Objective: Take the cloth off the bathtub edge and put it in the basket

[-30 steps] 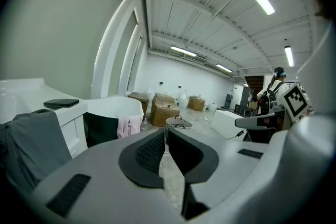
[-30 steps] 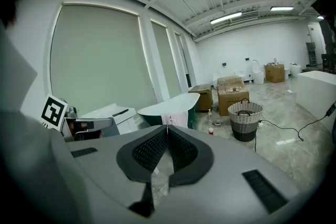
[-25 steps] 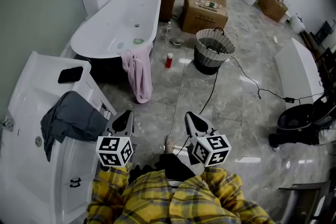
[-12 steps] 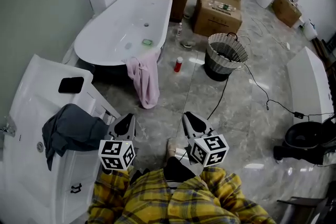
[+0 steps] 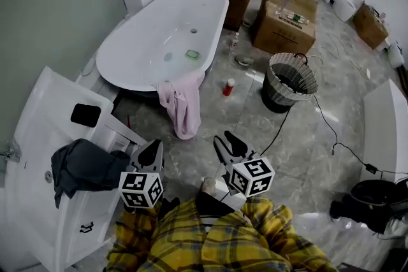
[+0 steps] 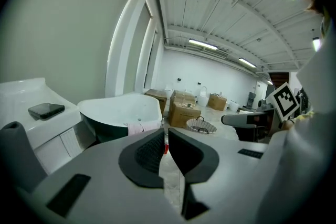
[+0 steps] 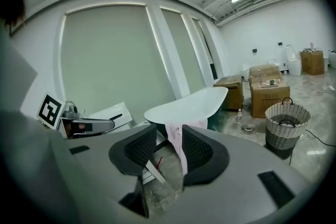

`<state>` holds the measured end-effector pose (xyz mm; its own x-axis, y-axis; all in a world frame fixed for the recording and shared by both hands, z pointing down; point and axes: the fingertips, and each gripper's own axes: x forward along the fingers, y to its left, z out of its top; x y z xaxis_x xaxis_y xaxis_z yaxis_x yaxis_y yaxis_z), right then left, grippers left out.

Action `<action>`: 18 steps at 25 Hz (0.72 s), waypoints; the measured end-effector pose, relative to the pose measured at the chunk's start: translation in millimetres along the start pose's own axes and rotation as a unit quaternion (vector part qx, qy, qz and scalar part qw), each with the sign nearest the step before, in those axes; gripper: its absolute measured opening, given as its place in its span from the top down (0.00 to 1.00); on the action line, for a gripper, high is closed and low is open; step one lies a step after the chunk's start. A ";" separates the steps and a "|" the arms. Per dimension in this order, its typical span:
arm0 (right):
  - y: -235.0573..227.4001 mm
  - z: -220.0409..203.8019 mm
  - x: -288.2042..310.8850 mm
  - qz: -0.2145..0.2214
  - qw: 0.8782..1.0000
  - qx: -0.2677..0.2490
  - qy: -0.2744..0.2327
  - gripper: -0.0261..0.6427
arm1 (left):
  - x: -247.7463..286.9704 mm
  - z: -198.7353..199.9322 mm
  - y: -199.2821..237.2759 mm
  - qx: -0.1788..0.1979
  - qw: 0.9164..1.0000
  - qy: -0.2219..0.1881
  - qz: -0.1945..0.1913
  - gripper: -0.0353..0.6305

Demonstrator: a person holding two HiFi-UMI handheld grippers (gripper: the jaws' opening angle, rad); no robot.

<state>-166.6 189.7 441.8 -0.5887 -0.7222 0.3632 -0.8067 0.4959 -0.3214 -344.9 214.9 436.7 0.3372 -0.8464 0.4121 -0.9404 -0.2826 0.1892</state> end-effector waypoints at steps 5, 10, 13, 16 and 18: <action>-22.0 4.3 39.4 0.041 0.999 -0.010 0.022 0.73 | 20.6 6.6 8.8 -0.008 0.999 0.000 0.036 0.90; -37.3 -2.2 77.7 0.069 0.997 -0.017 0.043 0.72 | 31.2 3.4 20.4 -0.016 0.998 0.008 0.063 0.90; -39.5 -10.4 99.4 0.081 0.995 -0.013 0.059 0.71 | 34.3 -0.1 30.8 -0.026 0.996 0.016 0.078 0.90; -40.5 -16.2 122.8 0.088 0.994 -0.016 0.068 0.70 | 42.0 -0.8 42.9 -0.029 0.996 0.019 0.086 0.90; -42.2 -19.2 138.5 0.091 0.993 -0.018 0.073 0.70 | 50.7 -1.6 51.5 -0.032 0.995 0.020 0.088 0.90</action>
<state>-215.1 78.0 522.4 -0.7245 -0.5420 0.4258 -0.6855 0.6310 -0.3632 -376.2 158.2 468.8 0.1699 -0.8612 0.4790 -0.9808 -0.1007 0.1668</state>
